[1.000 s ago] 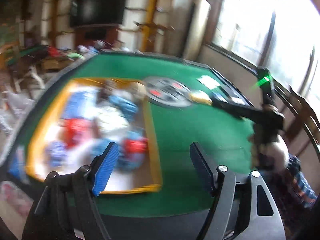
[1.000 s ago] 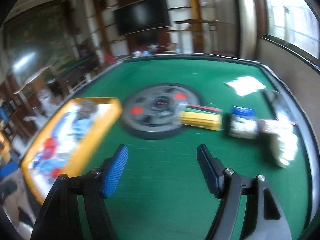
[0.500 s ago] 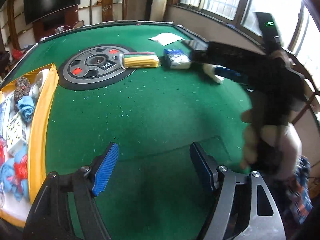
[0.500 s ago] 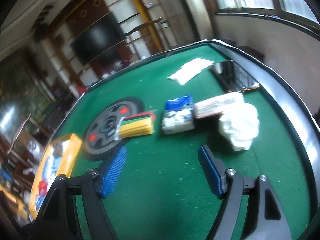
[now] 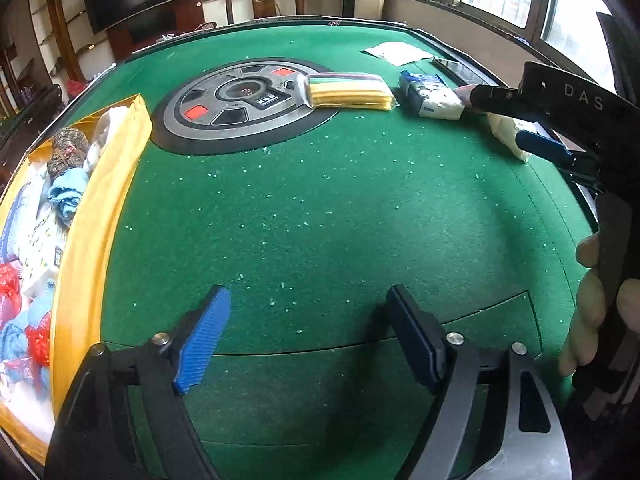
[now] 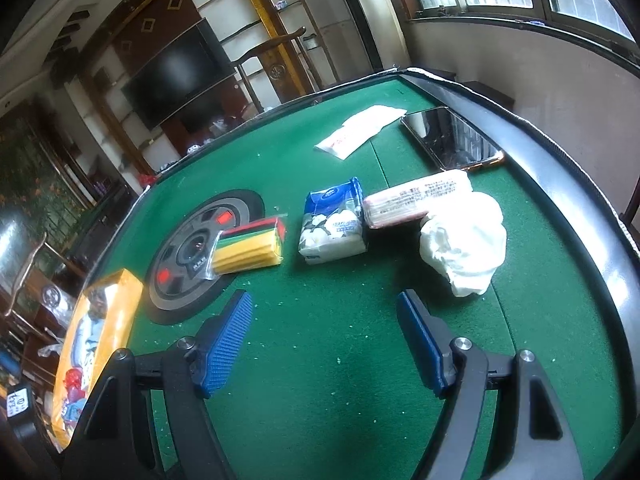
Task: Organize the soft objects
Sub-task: 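Withdraw both open tools from the box back over the table, then grasp the yellow-green striped sponge pack with the right tool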
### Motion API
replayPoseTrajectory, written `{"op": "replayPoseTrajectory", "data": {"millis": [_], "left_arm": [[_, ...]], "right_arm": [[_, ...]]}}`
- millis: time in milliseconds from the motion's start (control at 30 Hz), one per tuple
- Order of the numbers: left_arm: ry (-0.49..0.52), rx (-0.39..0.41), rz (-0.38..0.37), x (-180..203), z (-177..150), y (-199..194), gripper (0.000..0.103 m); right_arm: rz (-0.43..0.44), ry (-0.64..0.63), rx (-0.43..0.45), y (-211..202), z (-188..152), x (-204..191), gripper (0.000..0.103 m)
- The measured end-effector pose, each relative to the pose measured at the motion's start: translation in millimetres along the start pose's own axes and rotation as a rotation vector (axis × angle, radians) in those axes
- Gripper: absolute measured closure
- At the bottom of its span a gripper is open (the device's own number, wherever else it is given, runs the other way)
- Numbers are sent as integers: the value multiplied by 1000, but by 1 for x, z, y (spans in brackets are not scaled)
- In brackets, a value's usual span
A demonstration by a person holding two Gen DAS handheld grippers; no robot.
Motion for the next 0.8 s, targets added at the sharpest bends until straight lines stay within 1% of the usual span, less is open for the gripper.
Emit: {"op": "replayPoseTrajectory", "data": {"millis": [333, 433, 533, 600, 800], "left_arm": [[-10, -6, 6, -3, -1, 3, 16], [-11, -11, 9, -3, -1, 4, 10], [-10, -25, 9, -4, 0, 7, 0], [-8, -42, 14, -4, -1, 10, 0], [-10, -41, 12, -4, -1, 9, 0]], "right_arm": [[-9, -2, -10, 3, -2, 1, 33], [-10, -2, -11, 3, -3, 1, 33], [-13, -3, -15, 4, -3, 1, 33], [-15, -4, -17, 5, -3, 1, 33], [-36, -13, -8, 3, -3, 1, 33]]}}
Point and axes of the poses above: each gripper's, at about its wrist camera, not at the fingertips, and y roughly the way its jaws point, x to its right, z to its top, the point moved 5 cm from there along y, roughly the way its jaws point, and after that the axes turned 9 degrees about -y, right-handed, at the moved point
